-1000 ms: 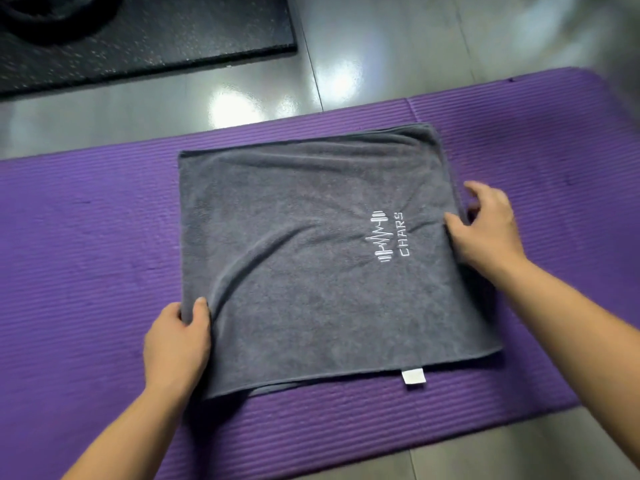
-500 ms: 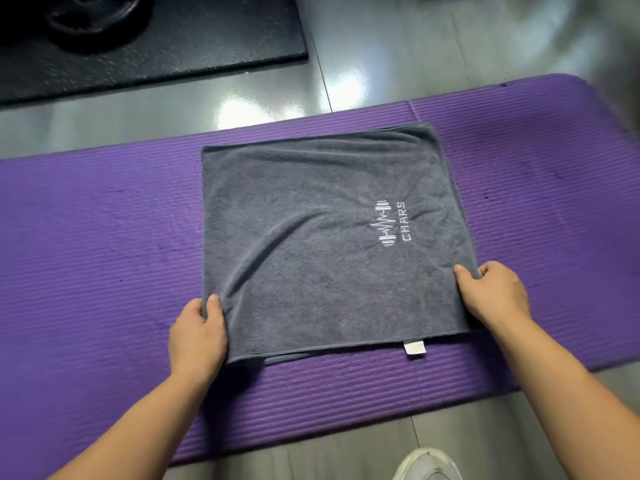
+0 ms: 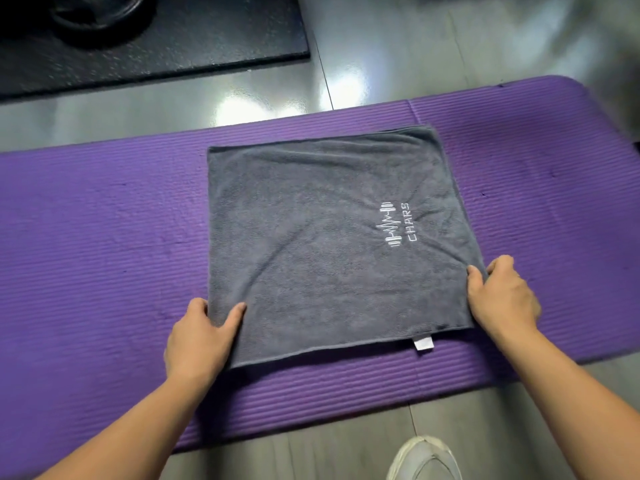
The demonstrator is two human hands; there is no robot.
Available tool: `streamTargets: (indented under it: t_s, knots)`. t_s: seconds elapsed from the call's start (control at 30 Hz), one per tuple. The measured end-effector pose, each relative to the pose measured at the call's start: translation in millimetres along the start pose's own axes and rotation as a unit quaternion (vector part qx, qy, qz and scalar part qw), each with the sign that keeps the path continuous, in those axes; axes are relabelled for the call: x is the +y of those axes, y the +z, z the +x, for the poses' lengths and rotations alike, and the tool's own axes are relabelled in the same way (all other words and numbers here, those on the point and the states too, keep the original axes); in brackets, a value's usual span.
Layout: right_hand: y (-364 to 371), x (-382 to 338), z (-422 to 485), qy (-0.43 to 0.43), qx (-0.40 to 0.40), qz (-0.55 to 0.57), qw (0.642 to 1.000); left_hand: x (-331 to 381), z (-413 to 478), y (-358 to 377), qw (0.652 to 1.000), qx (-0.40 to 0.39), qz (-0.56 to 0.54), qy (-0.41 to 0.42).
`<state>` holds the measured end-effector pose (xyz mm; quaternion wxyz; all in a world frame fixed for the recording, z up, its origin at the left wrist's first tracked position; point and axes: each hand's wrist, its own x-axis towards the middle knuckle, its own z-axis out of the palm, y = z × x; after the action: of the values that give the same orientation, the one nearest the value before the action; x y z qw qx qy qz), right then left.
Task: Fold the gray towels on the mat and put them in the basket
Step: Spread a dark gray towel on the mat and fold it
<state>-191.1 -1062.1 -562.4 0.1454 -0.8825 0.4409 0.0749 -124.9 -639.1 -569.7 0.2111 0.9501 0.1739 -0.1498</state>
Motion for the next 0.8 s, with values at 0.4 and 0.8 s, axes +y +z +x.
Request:
streamTargets:
  t_s: [0.4, 0.8]
  knots:
    - [24.6, -252.3, 9.3, -0.504, -0.177, -0.030, 0.845, -5.6, -11.7, -3.0, 0.992, -0.031, -0.108, -0.049]
    - [77.6, -475.0, 31.1, -0.525, -0.180, -0.067, 0.829, -20.8, -25.0, -6.4, 0.949, -0.108, -0.277, -0.103]
